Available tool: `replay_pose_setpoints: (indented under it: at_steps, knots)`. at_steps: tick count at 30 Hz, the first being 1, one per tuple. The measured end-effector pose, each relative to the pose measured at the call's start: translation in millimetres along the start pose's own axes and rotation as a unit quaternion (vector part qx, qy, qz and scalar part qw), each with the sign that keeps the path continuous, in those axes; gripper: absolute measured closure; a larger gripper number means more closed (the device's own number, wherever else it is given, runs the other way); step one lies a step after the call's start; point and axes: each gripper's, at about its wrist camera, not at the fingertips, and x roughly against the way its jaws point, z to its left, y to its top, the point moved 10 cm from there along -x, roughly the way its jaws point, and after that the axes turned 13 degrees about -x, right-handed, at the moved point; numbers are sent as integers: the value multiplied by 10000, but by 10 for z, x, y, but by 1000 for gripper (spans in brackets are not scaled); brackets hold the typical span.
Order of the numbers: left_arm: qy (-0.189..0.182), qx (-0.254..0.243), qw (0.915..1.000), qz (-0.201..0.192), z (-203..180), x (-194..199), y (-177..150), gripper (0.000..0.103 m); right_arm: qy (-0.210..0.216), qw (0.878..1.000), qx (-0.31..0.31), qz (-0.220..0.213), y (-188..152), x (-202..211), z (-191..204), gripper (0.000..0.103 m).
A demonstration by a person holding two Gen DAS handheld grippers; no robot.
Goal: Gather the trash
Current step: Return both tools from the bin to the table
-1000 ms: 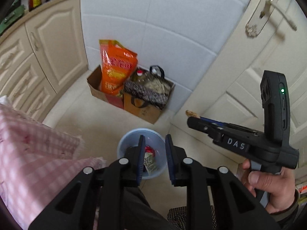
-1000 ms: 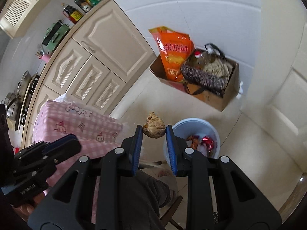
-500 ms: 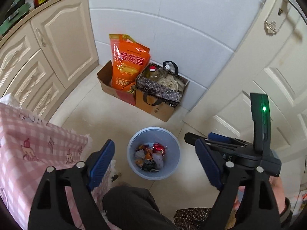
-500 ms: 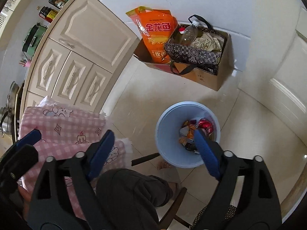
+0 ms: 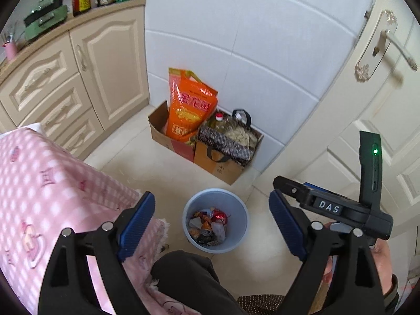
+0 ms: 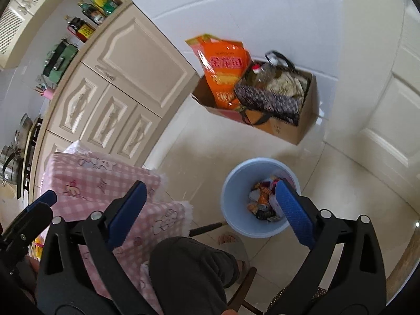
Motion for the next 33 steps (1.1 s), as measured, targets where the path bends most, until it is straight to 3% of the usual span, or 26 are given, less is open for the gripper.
replay_pose_setpoints:
  at_steps: [15,19,24,33]
  knots:
    - [524,317,9944,-864,562,1018,-17,14,545,9945,788,-435,-98,529,1104,6]
    - [831,406,9904,-1023,765,1289,-70,13,726,9907,1037,-493,-175,644,1433,6]
    - [1384,503,9818,-1203,1074,1654,-228,9,908,9841,1439,-507,-332,739,1869,6]
    - [1976,1062,9646,-1386,1756,2236,-702,8,1240,9664,2228,-319,-820,734,2687,6]
